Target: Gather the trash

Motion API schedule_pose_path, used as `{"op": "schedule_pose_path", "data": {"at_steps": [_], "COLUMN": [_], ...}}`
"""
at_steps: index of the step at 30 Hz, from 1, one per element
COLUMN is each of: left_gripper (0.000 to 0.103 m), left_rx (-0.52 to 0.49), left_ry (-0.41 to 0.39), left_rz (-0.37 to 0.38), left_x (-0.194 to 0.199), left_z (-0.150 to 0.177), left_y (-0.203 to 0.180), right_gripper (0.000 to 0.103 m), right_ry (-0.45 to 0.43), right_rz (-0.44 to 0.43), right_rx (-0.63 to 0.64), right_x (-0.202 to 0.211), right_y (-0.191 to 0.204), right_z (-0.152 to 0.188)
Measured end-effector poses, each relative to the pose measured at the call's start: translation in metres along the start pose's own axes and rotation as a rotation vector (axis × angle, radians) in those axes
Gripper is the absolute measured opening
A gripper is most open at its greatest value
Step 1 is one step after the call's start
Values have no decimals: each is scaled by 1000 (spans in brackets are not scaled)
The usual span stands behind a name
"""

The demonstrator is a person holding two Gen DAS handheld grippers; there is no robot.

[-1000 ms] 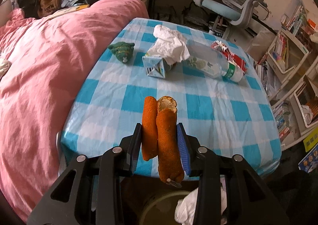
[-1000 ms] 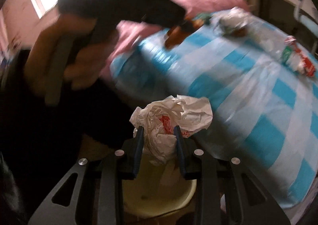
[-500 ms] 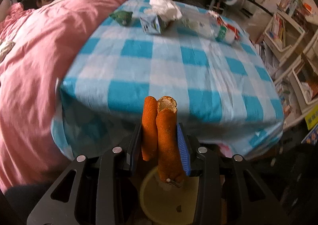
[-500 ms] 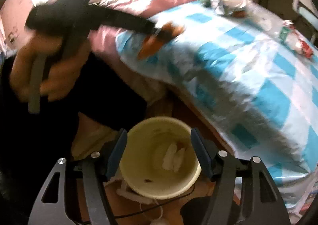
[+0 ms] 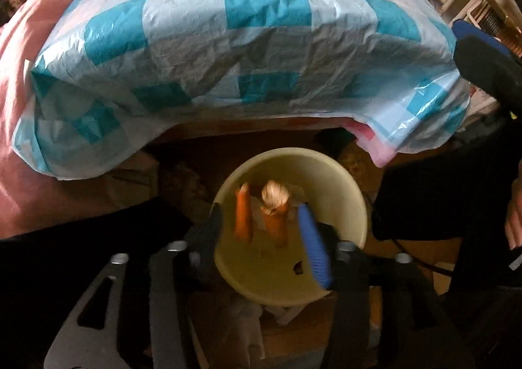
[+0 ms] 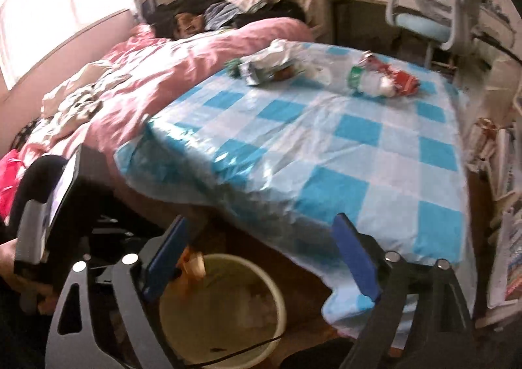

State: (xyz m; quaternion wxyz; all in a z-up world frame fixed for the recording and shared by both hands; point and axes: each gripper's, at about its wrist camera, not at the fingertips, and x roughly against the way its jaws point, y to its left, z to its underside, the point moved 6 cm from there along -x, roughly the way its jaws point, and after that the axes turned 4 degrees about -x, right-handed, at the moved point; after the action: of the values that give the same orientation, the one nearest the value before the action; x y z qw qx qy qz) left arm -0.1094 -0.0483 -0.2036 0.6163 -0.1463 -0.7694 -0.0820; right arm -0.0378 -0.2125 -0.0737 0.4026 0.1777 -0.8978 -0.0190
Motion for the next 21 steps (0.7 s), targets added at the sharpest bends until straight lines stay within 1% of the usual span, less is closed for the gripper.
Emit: {"op": "schedule_pose_path", "data": {"at_steps": [3, 6, 8, 9, 12, 15, 18, 21], "left_gripper": [57, 57, 57, 59, 65, 68, 72, 74], "left_rx": [10, 37, 66, 79, 115, 142, 135, 129], "left_ry": [16, -3, -42, -70, -163, -257, -339, -390], "left_rz": [-9, -14, -13, -20, -58, -86, -142, -180], "left_x": [-3, -1, 5, 9, 24, 43, 63, 77], "left_z": [2, -1, -6, -9, -18, -26, -32, -36], "left_y": [3, 9, 15, 18, 27, 32, 30, 30], "right_gripper": [89, 90, 91, 91, 92, 92, 94, 94], "right_ry": [-9, -27, -39, -46, -60, -68, -78, -86], "right_rz": [43, 65, 78, 85, 111, 126, 140, 154], "right_rx": [-12, -26, -25, -22, 1, 29, 54, 68], "right_x": [2, 5, 7, 7, 8, 8, 9, 7], "right_y": [-9, -14, -15, -14, -13, -8, -5, -4], "right_z": [0, -1, -2, -3, -5, -6, -6, -6]}}
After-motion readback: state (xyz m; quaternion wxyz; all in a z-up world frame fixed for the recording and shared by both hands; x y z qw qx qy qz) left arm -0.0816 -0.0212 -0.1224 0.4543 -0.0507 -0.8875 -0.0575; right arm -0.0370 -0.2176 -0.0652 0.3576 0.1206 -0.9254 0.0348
